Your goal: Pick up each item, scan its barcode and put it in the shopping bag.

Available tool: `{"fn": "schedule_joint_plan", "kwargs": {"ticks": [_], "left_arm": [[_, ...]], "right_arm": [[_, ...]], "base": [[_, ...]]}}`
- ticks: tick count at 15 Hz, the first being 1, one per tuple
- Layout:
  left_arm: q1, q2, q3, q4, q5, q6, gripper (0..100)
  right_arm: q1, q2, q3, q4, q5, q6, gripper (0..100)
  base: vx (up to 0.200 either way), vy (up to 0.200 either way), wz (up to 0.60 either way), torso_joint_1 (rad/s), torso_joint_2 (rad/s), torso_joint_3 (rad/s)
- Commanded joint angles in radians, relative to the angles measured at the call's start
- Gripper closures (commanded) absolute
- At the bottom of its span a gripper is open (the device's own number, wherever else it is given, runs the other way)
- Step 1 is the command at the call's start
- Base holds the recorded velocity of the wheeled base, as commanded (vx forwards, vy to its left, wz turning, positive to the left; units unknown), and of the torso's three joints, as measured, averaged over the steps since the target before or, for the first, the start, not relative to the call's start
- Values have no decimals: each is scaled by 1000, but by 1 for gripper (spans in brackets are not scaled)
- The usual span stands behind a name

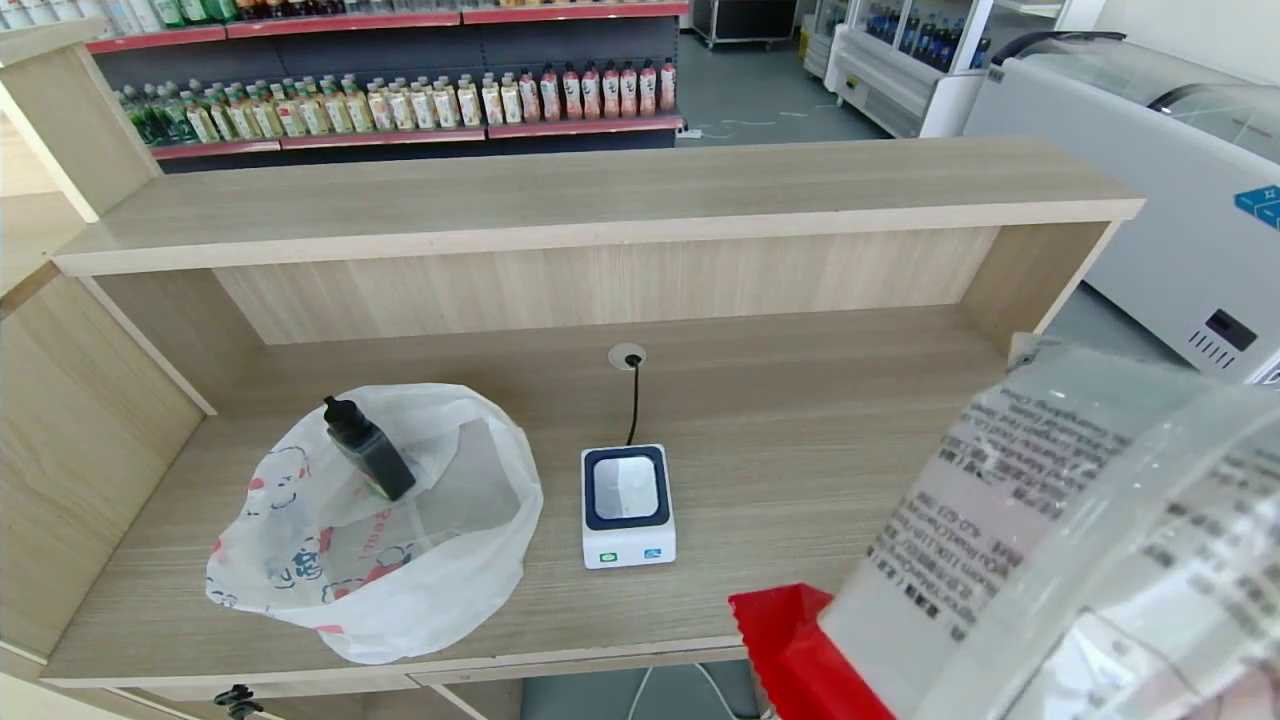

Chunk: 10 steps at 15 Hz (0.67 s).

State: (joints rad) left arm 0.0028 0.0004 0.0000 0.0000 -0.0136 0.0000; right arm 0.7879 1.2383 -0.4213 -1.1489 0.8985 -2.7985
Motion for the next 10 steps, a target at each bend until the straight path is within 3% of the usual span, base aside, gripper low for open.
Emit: {"fn": "schedule_joint_plan", "kwargs": {"ticks": [1,7,8,10], "left_arm": [[0,0,0,0,0,0,0],[0,0,0,2,0,0,0],[0,0,0,0,0,0,0],[0,0,0,0,0,-2,0]], "right_arm": [[59,63,2,8,26,-81,100],[123,49,13,51,48,-81,100],[145,43,13,51,94,-81,100],[148,18,7,40,307,-81,100]], "base": [[0,0,0,0,0,0],[0,0,0,0,0,0],[0,0,0,0,0,0],[0,0,0,0,0,0]]}}
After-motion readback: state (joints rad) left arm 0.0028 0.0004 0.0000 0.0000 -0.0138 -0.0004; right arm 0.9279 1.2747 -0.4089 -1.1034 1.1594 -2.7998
